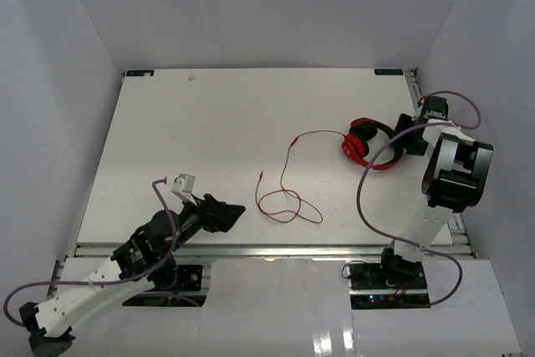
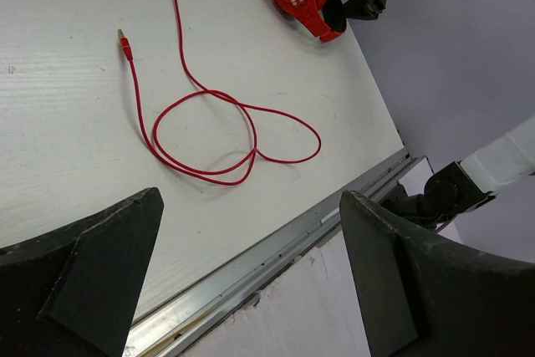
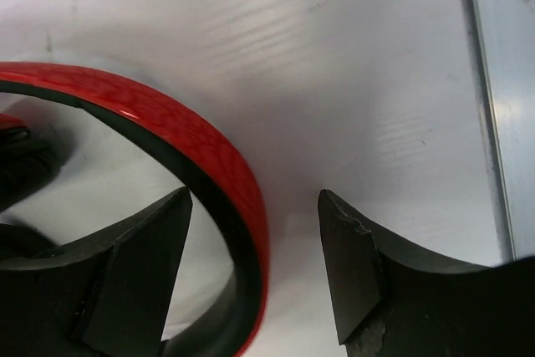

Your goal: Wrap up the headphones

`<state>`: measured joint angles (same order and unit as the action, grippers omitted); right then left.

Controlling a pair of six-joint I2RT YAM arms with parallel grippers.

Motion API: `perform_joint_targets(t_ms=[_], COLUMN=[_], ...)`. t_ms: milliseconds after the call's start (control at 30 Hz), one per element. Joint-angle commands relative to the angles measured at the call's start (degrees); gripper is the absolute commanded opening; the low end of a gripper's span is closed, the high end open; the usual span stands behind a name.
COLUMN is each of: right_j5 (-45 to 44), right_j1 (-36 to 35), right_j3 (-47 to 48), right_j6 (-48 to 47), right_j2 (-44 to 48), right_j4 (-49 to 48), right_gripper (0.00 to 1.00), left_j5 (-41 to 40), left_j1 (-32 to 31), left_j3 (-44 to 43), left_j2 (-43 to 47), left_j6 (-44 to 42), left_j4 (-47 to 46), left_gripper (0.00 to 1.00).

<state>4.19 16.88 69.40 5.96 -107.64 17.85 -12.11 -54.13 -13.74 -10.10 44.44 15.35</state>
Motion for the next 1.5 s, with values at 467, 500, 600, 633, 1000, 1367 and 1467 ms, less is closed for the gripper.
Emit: perform_joint_targets(t_ms=[467, 500, 600, 633, 1000, 1367, 1467], right_j5=[10.3, 12.1, 17.3, 19.2, 36.1, 49.0, 51.4], right_j1=[-5.6, -6.3, -9.4, -10.2, -13.1, -13.2, -13.2], right_j3=[-10.6, -13.3, -19.2, -20.5, -19.3, -9.9, -7.6], right_j6=[-7.8, -9.7, -15.6, -16.8, -28.6, -27.7, -23.9], right_j2=[11.5, 14.5, 27.0, 29.4, 49.9, 54.3, 54.6], right_j4=[-2.2, -2.5, -2.0, -1.9, 5.0, 8.0, 7.1], right_gripper=[0.08, 0.08, 0.08, 0.08, 0.08, 0.08, 0.08], left_j5=[5.9, 7.0, 10.9, 11.4, 14.6, 20.0, 20.1], left_j1=[0.2, 0.2, 0.2, 0.2, 0.2, 0.2, 0.2], left_j3=[-0.2, 0.0, -0.3, -0.6, 1.9, 3.8, 3.9], left_j2=[-10.3, -11.7, -18.3, -20.2, -34.9, -44.6, -50.5], left_j6=[-6.4, -8.5, -15.4, -17.2, -39.8, -45.3, -47.0], left_j4=[-10.3, -12.1, -19.5, -22.0, -42.7, -59.3, -67.9], left_gripper=[0.98, 0.98, 0.98, 0.98, 0.98, 0.98, 0.98])
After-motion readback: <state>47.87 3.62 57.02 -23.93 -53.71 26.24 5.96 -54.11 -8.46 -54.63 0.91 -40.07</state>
